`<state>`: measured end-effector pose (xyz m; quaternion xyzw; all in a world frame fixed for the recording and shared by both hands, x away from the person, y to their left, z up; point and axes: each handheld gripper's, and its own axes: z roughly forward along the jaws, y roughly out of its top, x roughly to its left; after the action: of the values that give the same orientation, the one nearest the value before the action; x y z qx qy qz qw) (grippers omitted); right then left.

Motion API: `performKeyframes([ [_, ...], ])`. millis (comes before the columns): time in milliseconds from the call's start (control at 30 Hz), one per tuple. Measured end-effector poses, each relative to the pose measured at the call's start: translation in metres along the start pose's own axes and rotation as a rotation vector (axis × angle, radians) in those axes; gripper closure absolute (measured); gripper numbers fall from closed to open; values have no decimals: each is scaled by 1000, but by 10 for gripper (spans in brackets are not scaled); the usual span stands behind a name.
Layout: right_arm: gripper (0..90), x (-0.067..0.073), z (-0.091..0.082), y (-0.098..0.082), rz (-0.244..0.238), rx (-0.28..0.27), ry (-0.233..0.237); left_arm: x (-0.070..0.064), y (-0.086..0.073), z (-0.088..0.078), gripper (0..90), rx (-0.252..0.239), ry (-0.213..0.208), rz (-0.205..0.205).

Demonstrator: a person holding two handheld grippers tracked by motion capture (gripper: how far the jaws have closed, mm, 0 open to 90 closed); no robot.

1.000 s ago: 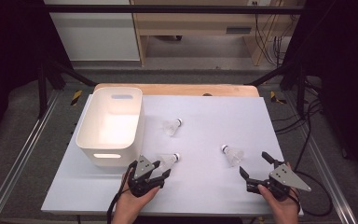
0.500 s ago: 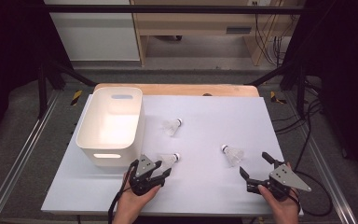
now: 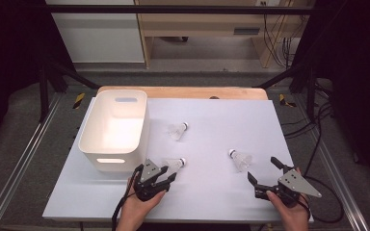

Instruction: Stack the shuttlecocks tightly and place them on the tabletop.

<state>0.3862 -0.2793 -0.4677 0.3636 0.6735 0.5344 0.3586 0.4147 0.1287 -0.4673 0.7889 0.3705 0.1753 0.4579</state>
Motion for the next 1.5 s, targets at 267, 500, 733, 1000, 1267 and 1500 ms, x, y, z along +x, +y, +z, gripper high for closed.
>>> performKeyframes([
  [267, 42, 0, 0, 0, 1, 3, -1, 1, 0, 2, 622, 2, -4, 1],
  [500, 42, 0, 0, 0, 1, 2, -1, 0, 0, 3, 631, 3, -6, 2],
  [733, 42, 0, 0, 0, 0, 4, 0, 0, 0, 4, 636, 5, -1, 4],
  [1000, 41, 0, 0, 0, -2, 4, -1, 1, 0, 6, 678, 12, -8, 11],
  [1267, 41, 0, 0, 0, -8, 5, 0, 1, 2, 9, 678, 13, -6, 9],
  [1500, 41, 0, 0, 0, -8, 6, -2, 1, 2, 11, 679, 17, -5, 8],
])
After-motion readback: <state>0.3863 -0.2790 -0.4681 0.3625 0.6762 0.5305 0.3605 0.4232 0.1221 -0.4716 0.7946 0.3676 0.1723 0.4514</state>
